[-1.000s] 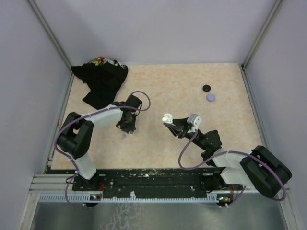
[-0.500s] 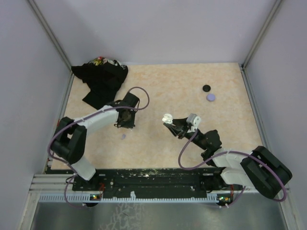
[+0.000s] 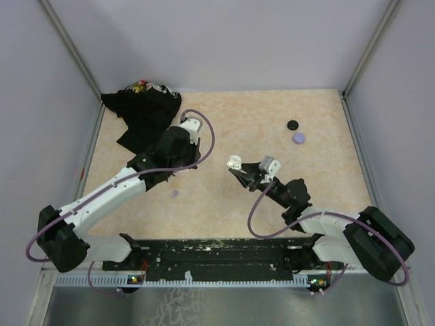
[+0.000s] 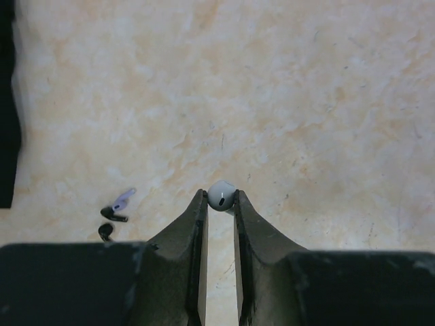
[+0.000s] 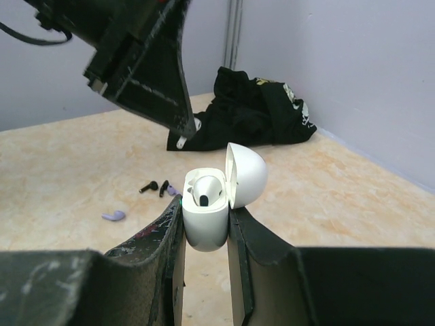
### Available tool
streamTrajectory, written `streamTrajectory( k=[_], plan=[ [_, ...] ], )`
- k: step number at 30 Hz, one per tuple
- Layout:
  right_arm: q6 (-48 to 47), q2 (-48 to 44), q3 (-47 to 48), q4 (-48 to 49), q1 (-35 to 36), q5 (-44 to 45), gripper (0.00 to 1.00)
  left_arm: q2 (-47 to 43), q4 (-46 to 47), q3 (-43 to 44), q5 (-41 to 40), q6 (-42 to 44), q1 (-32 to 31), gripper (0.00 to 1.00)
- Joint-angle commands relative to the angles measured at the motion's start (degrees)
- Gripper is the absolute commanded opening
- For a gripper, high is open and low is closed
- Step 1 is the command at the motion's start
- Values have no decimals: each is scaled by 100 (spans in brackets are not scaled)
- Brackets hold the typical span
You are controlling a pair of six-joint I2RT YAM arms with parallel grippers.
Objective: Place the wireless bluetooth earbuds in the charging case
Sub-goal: Pick up the earbud from the center of the board, then place the earbud in the charging case.
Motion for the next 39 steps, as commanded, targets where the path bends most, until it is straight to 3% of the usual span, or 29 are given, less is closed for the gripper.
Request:
streamTrajectory(
  k=[1, 10, 19, 32, 39],
  plan=[
    [-381, -129, 348, 79, 160, 318, 0, -457, 725, -66, -188, 500, -274, 14],
    [-680, 34, 453, 379, 355, 825, 0, -853, 1530, -79, -472, 1053, -1087, 14],
    [-310, 58, 445, 886, 376, 772, 0, -980, 2614, -419, -475, 1742, -1603, 15],
    [69, 63, 340, 1236, 375, 767, 0, -1230, 3954, -1133, 243, 2173, -1715, 15],
    [153, 151, 287, 1368, 374, 799, 0, -1348, 4224, -1225, 532, 2155, -1732, 15]
  ],
)
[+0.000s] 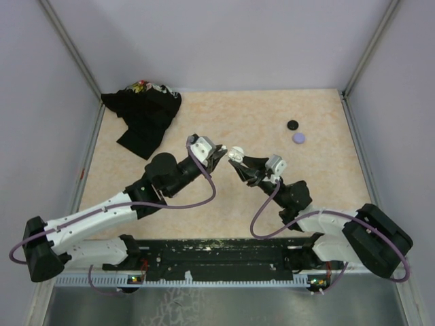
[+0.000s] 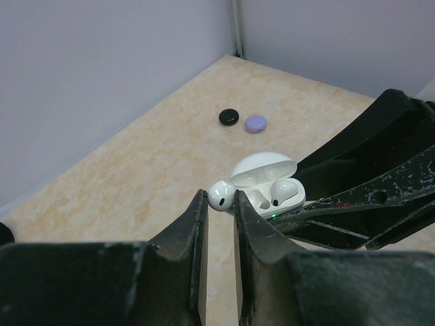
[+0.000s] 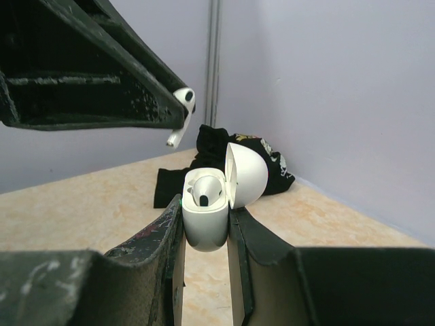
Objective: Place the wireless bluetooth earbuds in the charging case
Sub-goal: Place the earbud in the charging case.
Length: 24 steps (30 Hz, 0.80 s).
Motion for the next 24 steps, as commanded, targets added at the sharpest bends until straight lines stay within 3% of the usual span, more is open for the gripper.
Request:
streamTrajectory(
  k=[1, 24],
  plan=[
    [145, 51, 79, 474, 48, 40, 0, -144, 511, -62, 287, 74, -45, 15],
    [405, 66, 1, 752, 44, -93, 0, 419, 964, -177, 500, 398, -70, 16]
  ],
)
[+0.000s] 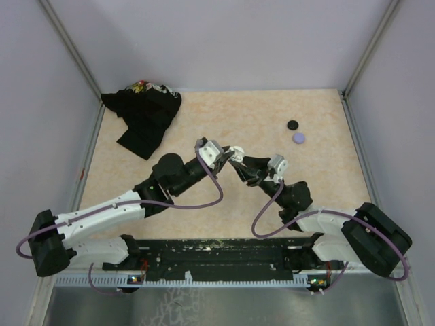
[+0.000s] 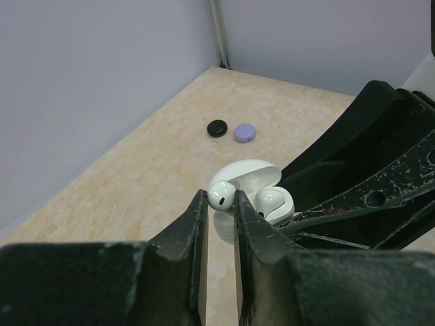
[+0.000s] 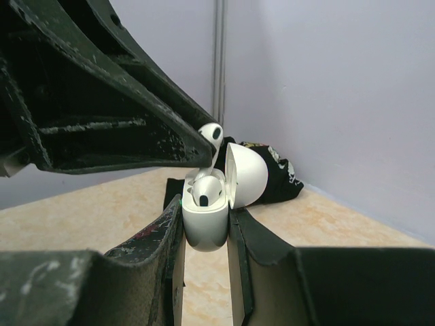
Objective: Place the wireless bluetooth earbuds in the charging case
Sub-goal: Place the earbud in the charging case.
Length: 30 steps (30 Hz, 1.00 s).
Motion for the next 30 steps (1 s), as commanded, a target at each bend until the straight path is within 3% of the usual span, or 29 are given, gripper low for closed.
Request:
streamTrajectory(
  k=[1, 11, 30],
  plan=[
    [155, -28, -4, 525, 39, -76, 0, 97, 176, -45, 23, 170, -60, 16],
    [201, -131, -52, 554, 42, -21, 0, -83, -253, -35, 153, 573, -96, 17],
    [193, -144, -105, 572, 45, 8, 0, -35, -1287, 297, 856, 675, -122, 29]
  ],
)
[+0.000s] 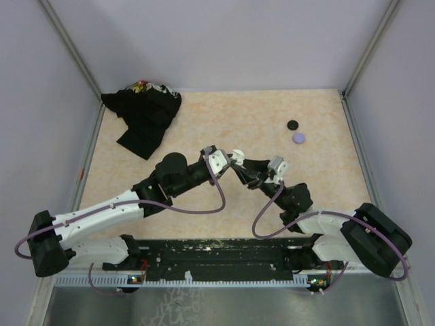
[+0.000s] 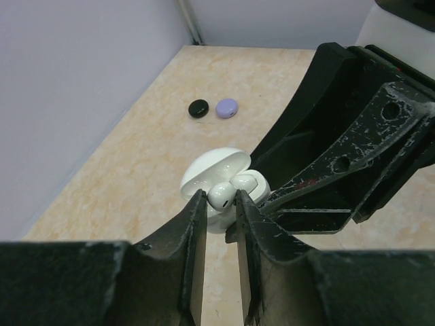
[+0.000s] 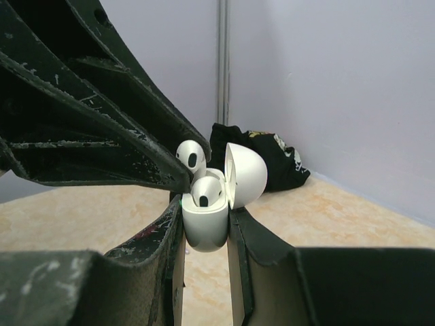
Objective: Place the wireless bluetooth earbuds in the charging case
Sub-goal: Place the earbud in the charging case.
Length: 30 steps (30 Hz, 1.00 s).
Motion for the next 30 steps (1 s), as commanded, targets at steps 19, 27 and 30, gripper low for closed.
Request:
streamTrajectory(
  k=[19, 27, 30],
  plan=[
    [71, -155, 27, 529, 41, 25, 0, -202, -993, 511, -241, -712, -65, 64],
    [33, -150, 2, 550, 34, 152, 0, -451, -1406, 736, -554, -1736, -70, 73],
    [33, -159, 9, 483, 37, 247, 0, -454, -1448, 827, -800, -2274, -65, 78]
  ],
)
